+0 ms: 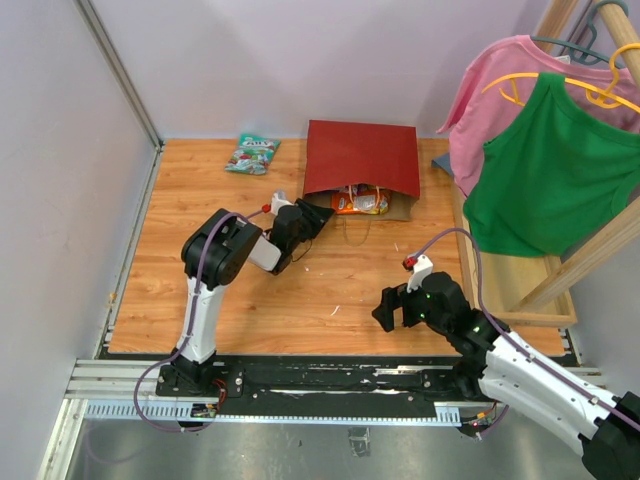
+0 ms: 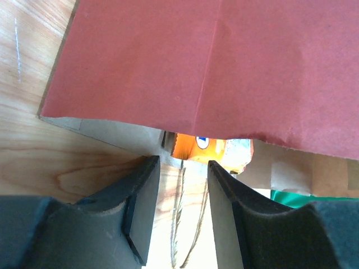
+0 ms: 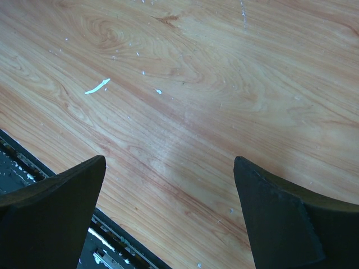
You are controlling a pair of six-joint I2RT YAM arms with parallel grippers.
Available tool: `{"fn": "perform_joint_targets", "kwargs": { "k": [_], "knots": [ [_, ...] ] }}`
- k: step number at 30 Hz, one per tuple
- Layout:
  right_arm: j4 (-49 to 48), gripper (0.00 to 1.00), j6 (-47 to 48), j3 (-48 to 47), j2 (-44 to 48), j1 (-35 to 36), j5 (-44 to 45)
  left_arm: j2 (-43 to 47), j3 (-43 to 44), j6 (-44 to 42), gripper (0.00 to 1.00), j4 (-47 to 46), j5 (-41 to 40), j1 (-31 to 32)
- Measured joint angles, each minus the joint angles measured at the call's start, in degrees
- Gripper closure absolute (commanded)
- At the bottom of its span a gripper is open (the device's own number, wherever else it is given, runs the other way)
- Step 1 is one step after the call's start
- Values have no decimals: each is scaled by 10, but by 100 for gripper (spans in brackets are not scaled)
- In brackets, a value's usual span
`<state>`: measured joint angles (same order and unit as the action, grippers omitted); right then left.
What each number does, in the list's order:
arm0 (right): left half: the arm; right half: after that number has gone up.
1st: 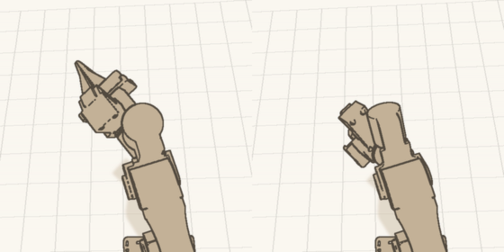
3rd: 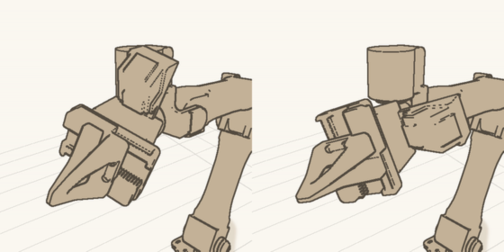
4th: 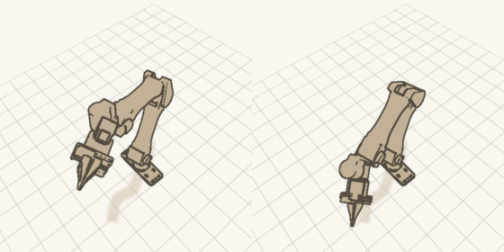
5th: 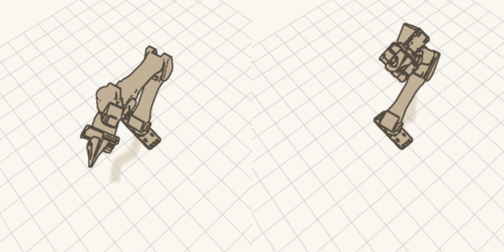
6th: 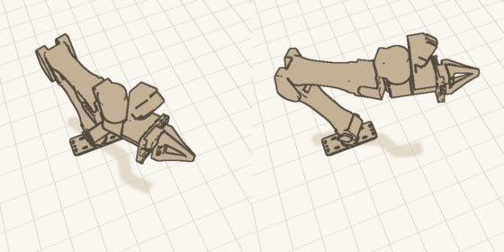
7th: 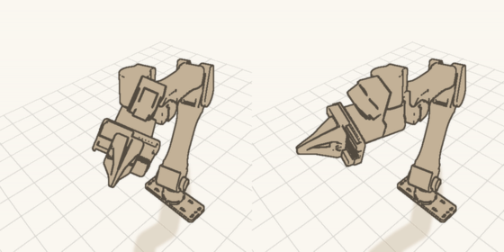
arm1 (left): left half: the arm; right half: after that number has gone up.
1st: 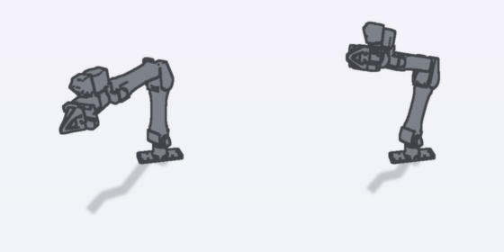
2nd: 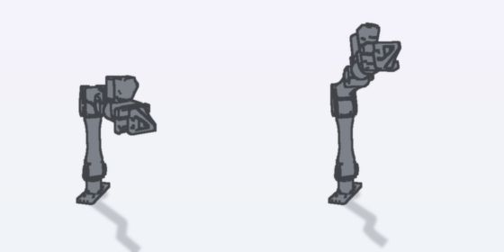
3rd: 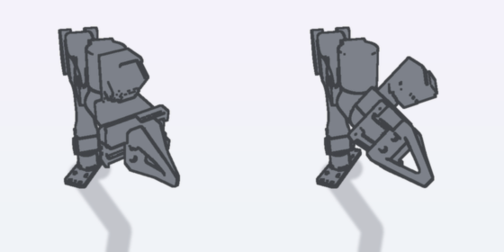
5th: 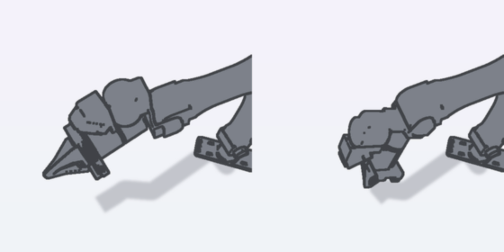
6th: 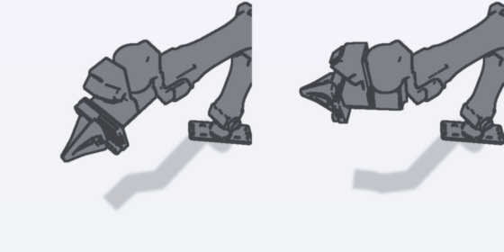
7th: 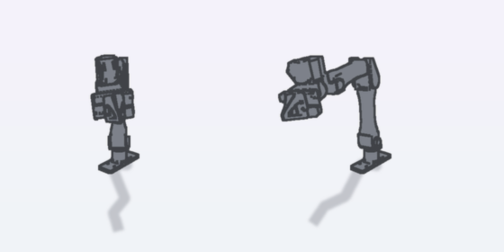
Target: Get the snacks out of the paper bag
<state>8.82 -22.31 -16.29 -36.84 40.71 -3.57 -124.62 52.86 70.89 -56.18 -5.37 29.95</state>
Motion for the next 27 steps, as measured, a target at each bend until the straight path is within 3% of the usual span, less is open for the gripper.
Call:
{"fn": "perform_joint_targets", "kwargs": {
  "k": [15, 23, 27],
  "knots": [
    [0, 2, 0, 0, -1, 0, -1, -5, 59, -1, 56, 80, -6, 3],
    [-5, 2, 0, 5, -2, 0, -2, -19, 81, -1, 69, 95, -5, 3],
    [-9, 2, 0, 8, -2, 0, -5, -29, 91, -2, 80, 96, 0, 3]
  ]
}}
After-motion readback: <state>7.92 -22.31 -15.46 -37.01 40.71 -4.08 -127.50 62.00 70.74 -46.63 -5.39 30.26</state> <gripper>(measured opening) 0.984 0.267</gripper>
